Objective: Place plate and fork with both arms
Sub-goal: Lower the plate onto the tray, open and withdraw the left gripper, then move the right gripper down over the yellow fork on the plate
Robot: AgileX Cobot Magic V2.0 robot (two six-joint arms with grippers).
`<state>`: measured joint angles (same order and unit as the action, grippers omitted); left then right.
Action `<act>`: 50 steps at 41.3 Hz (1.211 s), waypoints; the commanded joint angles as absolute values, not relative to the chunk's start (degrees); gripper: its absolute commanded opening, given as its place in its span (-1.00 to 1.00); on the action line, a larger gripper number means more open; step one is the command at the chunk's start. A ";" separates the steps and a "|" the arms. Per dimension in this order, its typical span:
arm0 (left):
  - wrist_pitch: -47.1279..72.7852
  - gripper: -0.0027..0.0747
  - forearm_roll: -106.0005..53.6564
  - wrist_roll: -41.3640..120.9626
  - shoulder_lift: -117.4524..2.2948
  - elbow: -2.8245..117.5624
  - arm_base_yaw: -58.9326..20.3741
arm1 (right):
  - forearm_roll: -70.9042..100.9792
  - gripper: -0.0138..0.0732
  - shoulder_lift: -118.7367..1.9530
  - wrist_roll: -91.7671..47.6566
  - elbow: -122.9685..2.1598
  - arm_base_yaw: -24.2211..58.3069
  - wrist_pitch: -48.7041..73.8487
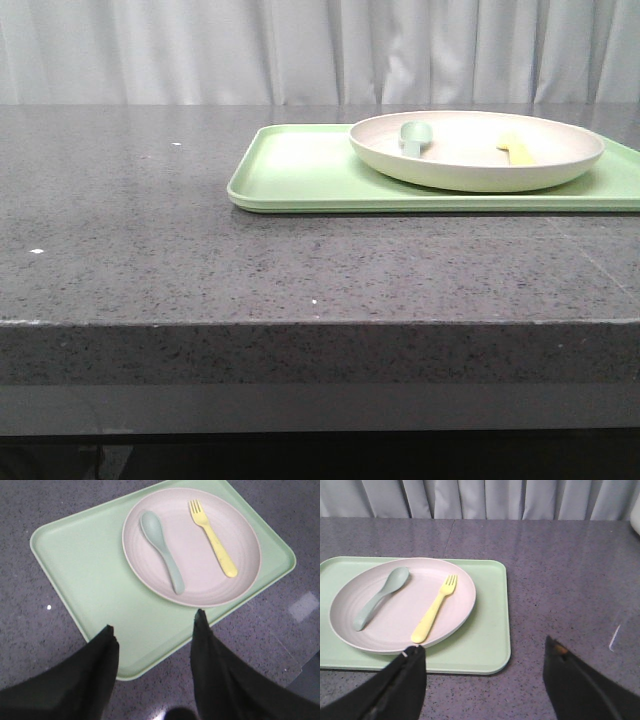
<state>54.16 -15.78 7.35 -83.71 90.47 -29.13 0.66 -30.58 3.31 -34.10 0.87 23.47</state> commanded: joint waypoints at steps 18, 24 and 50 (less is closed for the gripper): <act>45.37 -0.06 -25.56 17.36 -45.23 50.99 -19.13 | 3.69 0.51 -32.26 2.63 -41.00 0.98 31.36; 45.37 -0.06 -25.37 17.45 -39.99 47.41 -19.13 | 7.63 0.51 -36.11 -0.56 -46.64 2.05 38.55; 45.37 -0.06 -25.75 17.45 -38.60 47.24 -19.13 | 11.74 0.51 -68.66 -3.42 -69.87 12.91 53.67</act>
